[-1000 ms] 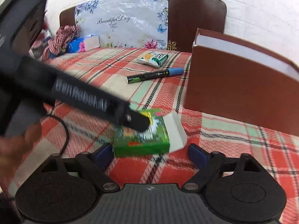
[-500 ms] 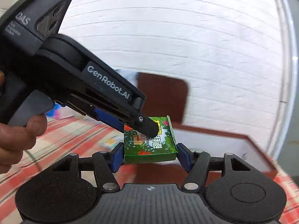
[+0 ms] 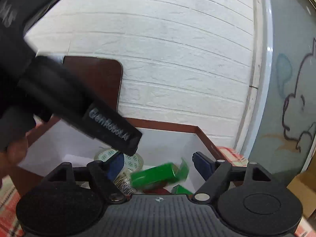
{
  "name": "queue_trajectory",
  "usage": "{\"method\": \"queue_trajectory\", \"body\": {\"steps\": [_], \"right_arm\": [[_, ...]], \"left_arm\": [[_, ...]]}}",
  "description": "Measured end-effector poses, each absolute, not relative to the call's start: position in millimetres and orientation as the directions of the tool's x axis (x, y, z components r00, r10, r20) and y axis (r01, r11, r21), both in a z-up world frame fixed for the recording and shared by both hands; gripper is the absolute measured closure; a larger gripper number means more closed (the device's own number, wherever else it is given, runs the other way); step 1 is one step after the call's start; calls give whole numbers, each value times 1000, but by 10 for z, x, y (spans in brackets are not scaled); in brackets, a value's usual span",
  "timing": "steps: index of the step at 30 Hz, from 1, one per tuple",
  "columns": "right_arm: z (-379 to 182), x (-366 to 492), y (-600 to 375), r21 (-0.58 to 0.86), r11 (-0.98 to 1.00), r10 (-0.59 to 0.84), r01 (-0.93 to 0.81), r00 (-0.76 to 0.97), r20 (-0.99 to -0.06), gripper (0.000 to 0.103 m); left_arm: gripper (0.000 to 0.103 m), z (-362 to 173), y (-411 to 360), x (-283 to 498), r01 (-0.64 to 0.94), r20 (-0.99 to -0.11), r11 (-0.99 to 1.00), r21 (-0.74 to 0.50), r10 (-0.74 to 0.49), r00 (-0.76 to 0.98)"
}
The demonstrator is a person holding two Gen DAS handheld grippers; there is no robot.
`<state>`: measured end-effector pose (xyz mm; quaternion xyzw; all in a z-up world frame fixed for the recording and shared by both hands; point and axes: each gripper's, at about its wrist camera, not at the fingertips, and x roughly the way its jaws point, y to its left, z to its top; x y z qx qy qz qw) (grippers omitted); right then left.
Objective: Organize objects
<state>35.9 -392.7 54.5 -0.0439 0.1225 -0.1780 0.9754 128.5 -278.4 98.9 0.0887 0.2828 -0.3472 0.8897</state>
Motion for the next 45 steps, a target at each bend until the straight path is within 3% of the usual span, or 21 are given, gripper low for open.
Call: {"method": "queue_trajectory", "body": {"steps": [8,13,16,20,22,25,27,30,35,36,38,40,45], "right_arm": [[572,-147,-3573,12,944,-325,331,933,-153,27],[652,-550,-3209,14,981,-190,193,975,-119,26],[608,-535,-2937,15,1000,-18,21,980,-200,28],[430,-260,-2490,-10,983,165,-181,916,-367,58],[362,-100,-2286,-5,972,208,-233,879,-429,63],[308,258,-2131,8,978,189,-210,862,-470,63],[311,544,-2088,52,988,150,-143,861,-487,61],[289,1019,-2112,141,990,96,-27,854,-511,44],[4,1588,-2110,214,971,37,106,818,-574,45],[-2,1617,-2065,176,979,14,104,825,-565,48],[20,1599,-1966,97,991,-21,94,818,-574,79],[41,1482,-1952,81,994,-14,75,811,-585,86],[19,852,-1999,82,996,24,30,806,-592,86]], "left_arm": [[42,1180,-2159,772,665,-474,747,-32,-597,647],[42,1103,-1323,565,584,-443,804,-108,-565,696],[42,848,-831,684,457,-509,882,-111,-446,737],[44,403,-215,868,283,-606,956,-82,-273,747],[44,210,60,908,211,-624,976,-54,-198,756],[43,-46,452,998,70,-642,997,-30,-73,763],[40,-146,657,954,23,-574,1000,-10,-25,819],[36,-168,757,947,24,-547,998,-55,-50,835],[31,-183,670,957,61,-540,997,-49,-78,838],[31,-182,684,958,63,-539,996,-60,-85,838],[30,-191,689,946,65,-537,995,-71,-93,839],[29,-191,685,949,69,-537,995,-75,-99,838],[29,-190,680,949,71,-538,995,-66,-95,837]]}}
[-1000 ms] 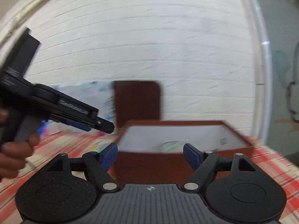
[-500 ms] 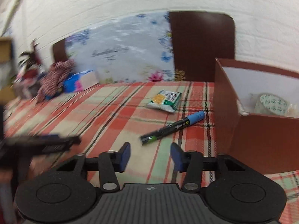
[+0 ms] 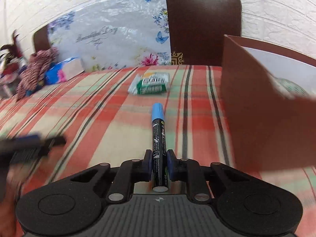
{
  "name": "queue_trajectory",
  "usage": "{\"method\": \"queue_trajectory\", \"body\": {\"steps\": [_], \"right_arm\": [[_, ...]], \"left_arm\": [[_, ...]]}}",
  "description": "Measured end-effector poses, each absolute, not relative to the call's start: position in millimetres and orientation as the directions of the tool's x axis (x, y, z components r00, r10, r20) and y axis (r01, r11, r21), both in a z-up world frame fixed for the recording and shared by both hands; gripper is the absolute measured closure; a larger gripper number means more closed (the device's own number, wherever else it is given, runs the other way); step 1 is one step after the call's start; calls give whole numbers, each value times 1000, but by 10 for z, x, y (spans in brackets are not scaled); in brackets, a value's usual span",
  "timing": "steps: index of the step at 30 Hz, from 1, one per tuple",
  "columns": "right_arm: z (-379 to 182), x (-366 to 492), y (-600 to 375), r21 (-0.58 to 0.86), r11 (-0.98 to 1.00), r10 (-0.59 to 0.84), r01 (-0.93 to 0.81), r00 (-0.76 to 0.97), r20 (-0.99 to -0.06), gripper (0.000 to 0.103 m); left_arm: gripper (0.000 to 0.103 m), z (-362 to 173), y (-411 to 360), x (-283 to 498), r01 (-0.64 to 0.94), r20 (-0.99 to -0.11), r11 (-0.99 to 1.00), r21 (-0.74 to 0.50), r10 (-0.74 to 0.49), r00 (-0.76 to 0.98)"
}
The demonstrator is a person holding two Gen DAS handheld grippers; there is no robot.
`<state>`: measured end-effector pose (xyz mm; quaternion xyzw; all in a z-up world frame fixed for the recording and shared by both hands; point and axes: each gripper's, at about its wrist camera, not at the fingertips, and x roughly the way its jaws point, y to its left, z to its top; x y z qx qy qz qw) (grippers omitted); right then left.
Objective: Organize objects
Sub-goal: 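Grasp the black marker with blue cap using the right tool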
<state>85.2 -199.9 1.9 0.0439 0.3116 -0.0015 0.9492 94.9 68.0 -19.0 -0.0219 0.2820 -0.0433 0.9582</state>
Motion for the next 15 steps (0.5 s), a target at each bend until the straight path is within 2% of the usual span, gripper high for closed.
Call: {"method": "queue_trajectory", "body": {"steps": [5,12,15], "right_arm": [[33,294,-2095,110,994,84,-22,799,-596,86],[4,282,-2356,281,960,173,-5,799,-576,86],[-14,255,-2433,328,945,204,-12,805,-558,86]], "left_arm": [[28,-131,488,972,81,-580,996,23,-52,813],[27,214,-203,952,231,-745,928,-293,-373,553],[25,197,-522,988,258,-783,911,-321,-408,469]]}}
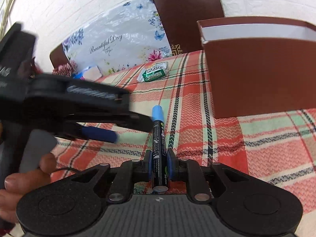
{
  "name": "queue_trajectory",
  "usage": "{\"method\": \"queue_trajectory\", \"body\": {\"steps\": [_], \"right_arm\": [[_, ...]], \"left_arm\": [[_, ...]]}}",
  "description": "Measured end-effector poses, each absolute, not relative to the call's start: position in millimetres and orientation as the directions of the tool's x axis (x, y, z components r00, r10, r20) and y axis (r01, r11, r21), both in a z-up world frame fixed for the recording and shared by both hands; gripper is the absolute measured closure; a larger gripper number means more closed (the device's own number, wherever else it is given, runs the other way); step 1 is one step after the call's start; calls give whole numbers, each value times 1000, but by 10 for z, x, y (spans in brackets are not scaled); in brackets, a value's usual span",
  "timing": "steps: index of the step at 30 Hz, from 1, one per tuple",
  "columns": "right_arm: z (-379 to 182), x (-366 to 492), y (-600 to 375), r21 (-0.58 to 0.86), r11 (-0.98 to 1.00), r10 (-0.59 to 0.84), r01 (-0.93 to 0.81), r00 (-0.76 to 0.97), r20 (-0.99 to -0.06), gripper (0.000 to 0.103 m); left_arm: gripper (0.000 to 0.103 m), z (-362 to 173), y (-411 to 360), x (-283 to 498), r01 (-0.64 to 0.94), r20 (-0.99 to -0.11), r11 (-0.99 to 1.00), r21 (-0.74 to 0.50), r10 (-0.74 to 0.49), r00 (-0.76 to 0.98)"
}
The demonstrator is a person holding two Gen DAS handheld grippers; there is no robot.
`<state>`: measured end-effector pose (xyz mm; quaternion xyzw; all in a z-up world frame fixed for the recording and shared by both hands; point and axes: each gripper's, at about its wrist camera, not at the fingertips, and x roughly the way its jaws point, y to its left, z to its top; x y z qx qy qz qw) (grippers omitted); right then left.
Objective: Organize objects
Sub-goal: 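Lower the marker into the brown box and open the right tool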
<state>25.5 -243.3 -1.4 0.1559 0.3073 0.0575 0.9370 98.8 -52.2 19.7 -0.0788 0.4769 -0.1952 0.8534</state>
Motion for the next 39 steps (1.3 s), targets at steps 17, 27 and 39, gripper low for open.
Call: {"method": "queue_trajectory", "body": {"steps": [17,27,39], "right_arm": [[792,133,-2744,223,975,48,3,974,-223,86],[649,960,-3092,263,949,-82,176,939,-334,83],[782,87,-2643,121,985,-101,122,981,-165,67]], "left_arm": [[77,1435,-1400,1090,492,-592,838,-234,-525,612],[77,1102,-2124,1841,492,-652,864,-108,-436,620],[69,1289,-1233,1250,463,-502,871,-166,-479,720]]}}
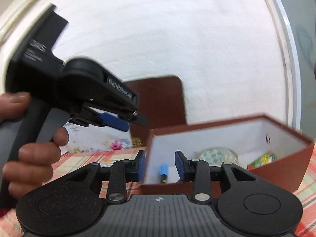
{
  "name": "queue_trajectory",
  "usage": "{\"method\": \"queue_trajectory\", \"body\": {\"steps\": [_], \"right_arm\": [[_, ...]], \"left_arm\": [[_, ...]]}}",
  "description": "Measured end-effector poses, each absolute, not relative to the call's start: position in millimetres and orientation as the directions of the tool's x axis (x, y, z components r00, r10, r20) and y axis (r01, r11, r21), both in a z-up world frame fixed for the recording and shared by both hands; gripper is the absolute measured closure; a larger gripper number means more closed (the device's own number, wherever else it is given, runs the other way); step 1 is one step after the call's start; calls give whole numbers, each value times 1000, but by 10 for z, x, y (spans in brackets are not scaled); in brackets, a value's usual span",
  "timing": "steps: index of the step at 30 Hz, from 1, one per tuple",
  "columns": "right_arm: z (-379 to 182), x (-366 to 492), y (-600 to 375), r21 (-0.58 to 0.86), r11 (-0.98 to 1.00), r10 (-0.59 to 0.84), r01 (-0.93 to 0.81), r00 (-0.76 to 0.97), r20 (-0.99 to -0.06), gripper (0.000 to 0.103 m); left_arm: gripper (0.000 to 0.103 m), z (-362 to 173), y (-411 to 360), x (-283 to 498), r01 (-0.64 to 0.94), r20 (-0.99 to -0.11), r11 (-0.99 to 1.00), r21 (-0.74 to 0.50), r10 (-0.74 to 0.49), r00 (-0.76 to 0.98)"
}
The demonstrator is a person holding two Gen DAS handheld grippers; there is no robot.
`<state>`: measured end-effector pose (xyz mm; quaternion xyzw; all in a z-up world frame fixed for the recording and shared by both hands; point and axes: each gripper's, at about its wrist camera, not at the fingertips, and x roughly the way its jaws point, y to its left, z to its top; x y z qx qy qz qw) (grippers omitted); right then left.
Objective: Organize objects
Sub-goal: 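Grasp the yellow-green snack packet with the right tool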
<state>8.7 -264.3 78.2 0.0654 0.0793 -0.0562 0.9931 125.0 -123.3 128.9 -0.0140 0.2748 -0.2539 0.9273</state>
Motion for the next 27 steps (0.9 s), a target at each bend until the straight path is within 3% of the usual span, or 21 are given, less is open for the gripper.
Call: {"method": "queue_trajectory", "body": {"steps": [2,4,7,10,12,13,14,16,21,25,27], "right_arm": [[770,1,-2473,74,996,-44,56,986,-158,67],[706,-20,-2313,33,999,38,-32,978,-207,66],[543,222,-2117,48,988,155,-147,921,-359,66],[284,478,-1915,25,985,162,-172,855,-493,66],[175,709,-1891,34,987,149,-157,819,-554,65],[154,811,-1883,44,989,141,-141,812,-566,59],[165,939,-1910,50,991,129,-122,816,-564,47],[153,1139,-1883,33,996,84,-79,833,-547,34],[158,1720,-1923,5,1000,-9,13,889,-457,32],[175,2125,-1811,-26,999,-44,37,911,-411,18],[197,2276,-1751,-58,997,-75,56,912,-403,16]], "left_arm": [[69,1129,-951,1233,393,-529,907,-151,-410,743],[69,875,-673,1273,313,-583,942,-121,-322,746],[67,419,-241,1357,163,-639,986,-25,-142,756],[62,47,165,1440,21,-663,998,55,20,749],[45,-64,387,1384,-24,-594,998,64,57,803],[42,-125,410,1358,-44,-560,993,113,100,822],[42,-162,436,1330,-43,-539,994,105,93,837],[41,-186,463,1359,-34,-534,996,85,74,842],[41,-201,537,1440,-33,-541,999,38,48,840],[41,-203,491,1402,-31,-540,999,34,45,841],[41,-204,496,1398,-32,-538,999,31,43,842]]}}
